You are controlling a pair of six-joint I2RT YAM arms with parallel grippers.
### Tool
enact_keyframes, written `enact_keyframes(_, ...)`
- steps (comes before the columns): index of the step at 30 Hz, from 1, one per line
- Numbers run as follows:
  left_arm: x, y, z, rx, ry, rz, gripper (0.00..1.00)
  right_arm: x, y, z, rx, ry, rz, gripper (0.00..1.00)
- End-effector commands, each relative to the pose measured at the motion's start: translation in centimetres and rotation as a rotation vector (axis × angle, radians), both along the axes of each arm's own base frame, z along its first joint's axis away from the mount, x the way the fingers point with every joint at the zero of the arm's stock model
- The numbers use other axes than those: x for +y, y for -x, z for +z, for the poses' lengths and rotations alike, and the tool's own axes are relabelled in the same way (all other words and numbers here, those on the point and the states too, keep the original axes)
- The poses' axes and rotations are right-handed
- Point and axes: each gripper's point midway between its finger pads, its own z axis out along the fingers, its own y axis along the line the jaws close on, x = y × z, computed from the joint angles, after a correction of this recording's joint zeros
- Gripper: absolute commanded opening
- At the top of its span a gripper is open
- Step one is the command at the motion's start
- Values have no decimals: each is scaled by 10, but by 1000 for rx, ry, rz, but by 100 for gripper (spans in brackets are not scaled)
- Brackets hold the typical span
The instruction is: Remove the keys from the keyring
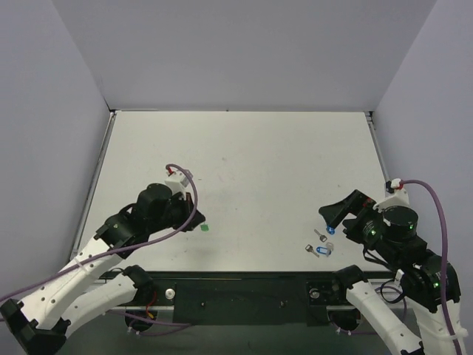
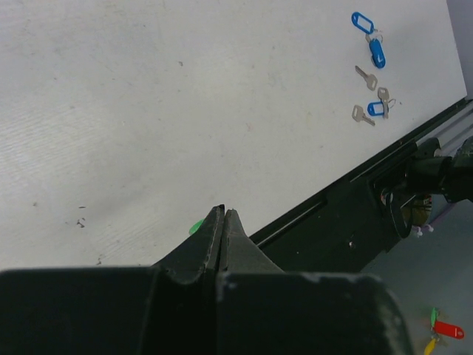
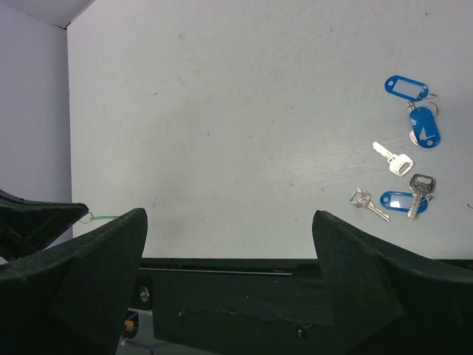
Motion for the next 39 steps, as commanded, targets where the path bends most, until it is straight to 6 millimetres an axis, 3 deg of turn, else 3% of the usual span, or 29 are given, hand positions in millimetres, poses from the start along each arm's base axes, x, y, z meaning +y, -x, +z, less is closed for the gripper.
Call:
enact_keyframes(1,-36,-7,17,-63,36,15,0,-2,5,12,-32,-18,-3,88)
enact_keyframes(9,-107,0,21,-55,62,-91,0,0,20,32,-91,-85,12,88)
enact_keyframes(17,-177,8,29,-44,97,-184,0,6,31,65,-178,-171,44,88)
enact_keyframes(24,-229,-2,20,-13,100,-214,0,8,34,74,-191,-201,52,88)
enact_keyframes(27,-254,-7,30,-12,126,-239,0,9,36,75,-191,-210,57,88)
enact_keyframes(28,-261,-10,21,-1,110,-241,0,9,37,76,-193,-211,58,87)
enact_keyframes(29,-269,-11,32,-8,131,-251,0,9,38,75,-191,-213,61,88)
enact_keyframes(30,-276,-13,22,6,114,-254,0,9,38,75,-191,-214,59,88)
enact_keyframes(31,-285,-14,34,-4,137,-262,0,9,39,77,-196,-216,59,88)
enact_keyframes(32,-292,-16,24,9,121,-267,0,9,39,77,-193,-219,57,88)
enact_keyframes(34,-310,-19,33,7,144,-277,0,9,40,79,-199,-226,56,88)
enact_keyframes(39,-336,-20,26,28,145,-297,0,11,43,90,-212,-250,70,87)
